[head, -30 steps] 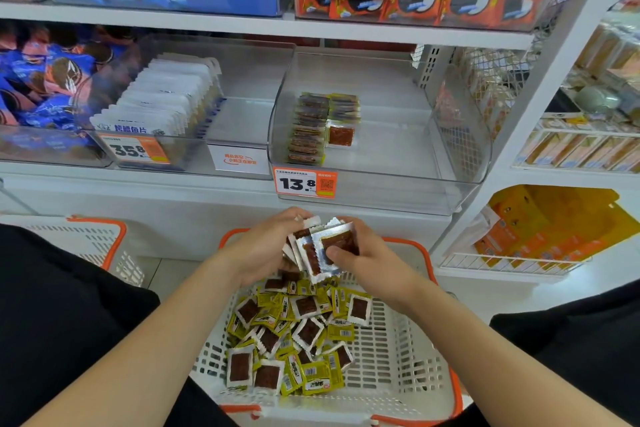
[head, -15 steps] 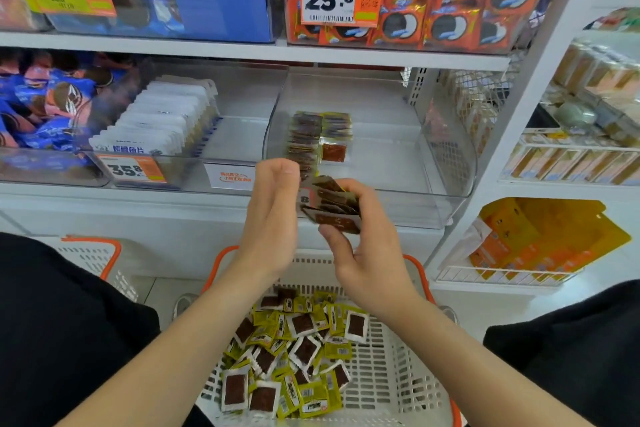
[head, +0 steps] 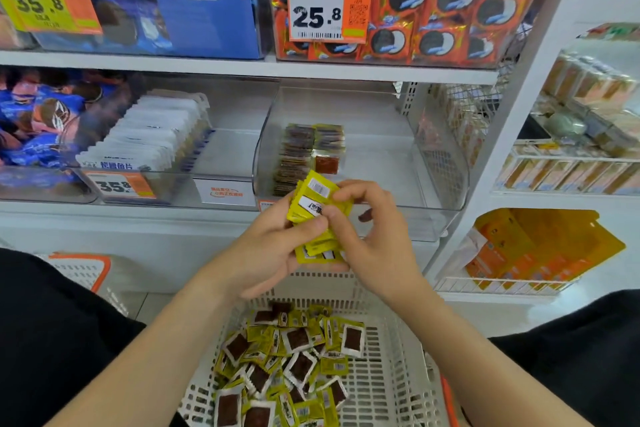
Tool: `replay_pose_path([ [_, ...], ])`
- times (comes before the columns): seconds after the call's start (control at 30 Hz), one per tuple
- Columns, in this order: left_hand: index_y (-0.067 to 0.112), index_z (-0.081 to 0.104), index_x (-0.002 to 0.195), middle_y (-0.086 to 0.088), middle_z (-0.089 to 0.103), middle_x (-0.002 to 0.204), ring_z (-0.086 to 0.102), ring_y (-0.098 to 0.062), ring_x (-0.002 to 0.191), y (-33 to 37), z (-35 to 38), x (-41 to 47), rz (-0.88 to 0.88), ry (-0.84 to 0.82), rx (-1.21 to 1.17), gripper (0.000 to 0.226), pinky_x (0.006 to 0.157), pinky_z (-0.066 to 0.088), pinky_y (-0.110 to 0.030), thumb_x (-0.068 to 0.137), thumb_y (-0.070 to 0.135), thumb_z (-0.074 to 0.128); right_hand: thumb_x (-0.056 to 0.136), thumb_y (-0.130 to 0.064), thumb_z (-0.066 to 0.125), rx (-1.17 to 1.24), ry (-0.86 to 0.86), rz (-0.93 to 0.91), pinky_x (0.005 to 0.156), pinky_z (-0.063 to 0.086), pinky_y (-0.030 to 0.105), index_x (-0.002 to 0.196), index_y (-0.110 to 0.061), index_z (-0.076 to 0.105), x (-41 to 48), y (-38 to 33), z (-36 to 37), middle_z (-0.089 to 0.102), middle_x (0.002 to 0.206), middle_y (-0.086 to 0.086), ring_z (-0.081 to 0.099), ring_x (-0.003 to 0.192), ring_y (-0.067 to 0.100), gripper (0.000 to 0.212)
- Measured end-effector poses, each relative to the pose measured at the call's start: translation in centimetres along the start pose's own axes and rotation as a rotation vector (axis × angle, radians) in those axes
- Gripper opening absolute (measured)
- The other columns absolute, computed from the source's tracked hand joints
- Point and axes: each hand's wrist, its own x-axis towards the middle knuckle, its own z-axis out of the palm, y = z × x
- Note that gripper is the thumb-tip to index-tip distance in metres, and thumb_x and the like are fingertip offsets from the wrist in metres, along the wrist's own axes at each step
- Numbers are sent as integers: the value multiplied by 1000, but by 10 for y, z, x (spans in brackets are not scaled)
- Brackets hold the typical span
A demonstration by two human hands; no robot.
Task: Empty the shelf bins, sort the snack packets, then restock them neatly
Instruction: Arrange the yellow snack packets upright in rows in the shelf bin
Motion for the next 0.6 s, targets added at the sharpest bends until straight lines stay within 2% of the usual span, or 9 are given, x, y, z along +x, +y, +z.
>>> replay_pose_path([
  [0.07,14,46,150,-17,65,139,68,-41,121,-2,-4,0,-21,-13,48,47,89,61,-57,104,6,51,94,-20,77,100,21,113,81,51,28,123,-26,62,8,5,-4,67,106,-10,64,100,16,33],
  [0.13,13,48,148,-15,68,136,69,-40,118,-3,-5,1,-25,2,86,44,85,62,-57,105,5,52,97,-9,71,227,35,196,81,58,29,131,-22,60,13,8,-9,71,105,-7,70,97,14,37],
  [0.3,18,61,133,-9,75,118,75,-35,101,0,-6,5,-12,129,268,33,76,63,-60,106,2,53,100,3,60,447,102,321,69,56,26,117,-6,62,18,-1,-16,75,92,1,68,77,14,19],
  [0.37,19,63,132,-8,76,117,76,-34,100,1,-9,5,-30,140,304,33,75,63,-61,106,2,53,99,6,60,488,94,331,74,59,33,117,0,59,18,-5,-18,77,95,10,70,80,21,19],
  [0.43,21,61,136,-6,75,120,75,-35,102,1,-11,4,-38,122,324,35,76,63,-59,106,3,54,99,5,62,459,32,317,84,58,48,125,-6,57,16,-7,-18,77,98,17,71,85,29,29],
  [0.47,21,60,137,-7,75,121,75,-35,102,2,-12,4,-35,115,331,35,76,63,-58,107,5,54,100,4,62,456,-3,317,87,58,50,134,-15,54,15,-8,-18,76,100,17,71,89,30,40],
  [0.53,17,61,136,-11,74,120,75,-37,102,2,-13,4,-28,123,335,31,76,63,-60,107,8,55,101,1,63,479,-50,311,88,61,41,148,-33,46,12,-7,-18,75,103,11,72,96,26,60],
  [0.6,16,62,133,-15,73,118,75,-38,100,1,-12,5,-29,134,340,28,75,63,-61,107,10,57,100,0,65,500,-4,307,86,61,40,140,-30,58,12,-8,-16,74,99,4,72,94,22,50],
])
